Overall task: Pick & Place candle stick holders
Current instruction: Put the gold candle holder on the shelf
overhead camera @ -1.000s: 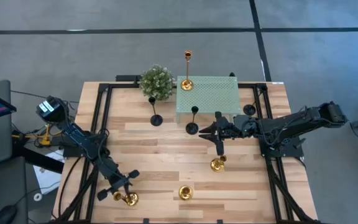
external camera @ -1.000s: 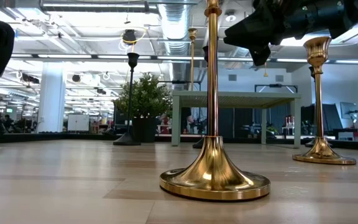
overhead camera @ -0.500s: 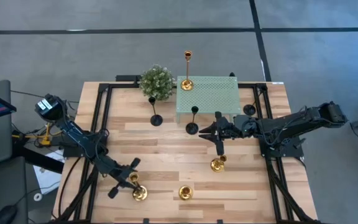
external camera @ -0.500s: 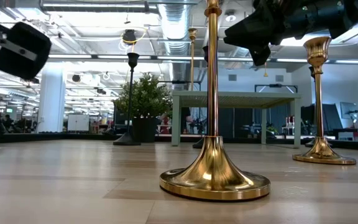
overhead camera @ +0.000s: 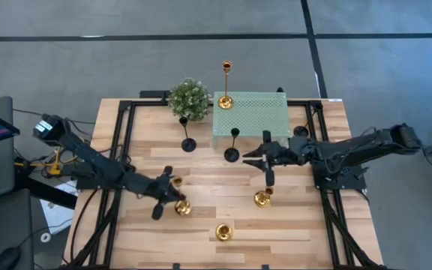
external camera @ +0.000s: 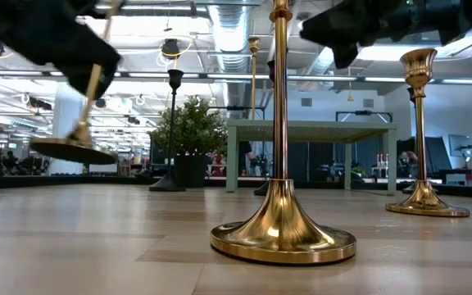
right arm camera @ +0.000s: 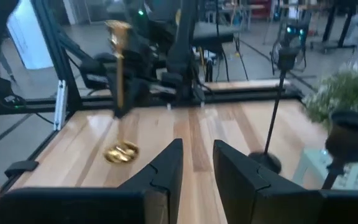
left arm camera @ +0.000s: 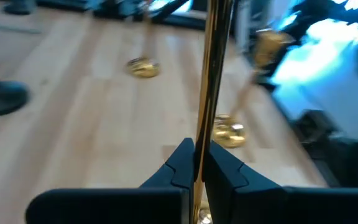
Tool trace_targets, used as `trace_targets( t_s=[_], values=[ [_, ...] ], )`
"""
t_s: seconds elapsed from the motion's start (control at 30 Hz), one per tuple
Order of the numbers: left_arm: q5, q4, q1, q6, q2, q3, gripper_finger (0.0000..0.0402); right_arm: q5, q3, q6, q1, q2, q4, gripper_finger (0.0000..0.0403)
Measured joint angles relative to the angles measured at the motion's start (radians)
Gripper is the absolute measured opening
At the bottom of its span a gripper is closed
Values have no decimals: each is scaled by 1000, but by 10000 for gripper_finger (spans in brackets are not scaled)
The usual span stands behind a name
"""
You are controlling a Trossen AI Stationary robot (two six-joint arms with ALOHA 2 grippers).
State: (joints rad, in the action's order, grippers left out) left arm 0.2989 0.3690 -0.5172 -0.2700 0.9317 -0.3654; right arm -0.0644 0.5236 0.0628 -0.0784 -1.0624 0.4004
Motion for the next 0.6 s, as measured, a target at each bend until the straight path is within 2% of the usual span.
trace_targets(
  t_s=[0.07,0.17,0.43,0.6],
  values=[
    [-7,-101,44,18,6,-65,15,28,0,-13,0,17,0,81],
    [-14,-148,111,107,38,-150,15,43,0,-21,0,28,14,81],
    [-86,-153,310,358,160,-337,15,42,0,-72,10,21,105,81],
    [-153,-152,425,395,275,-434,15,39,1,-149,15,14,160,84]
  ],
)
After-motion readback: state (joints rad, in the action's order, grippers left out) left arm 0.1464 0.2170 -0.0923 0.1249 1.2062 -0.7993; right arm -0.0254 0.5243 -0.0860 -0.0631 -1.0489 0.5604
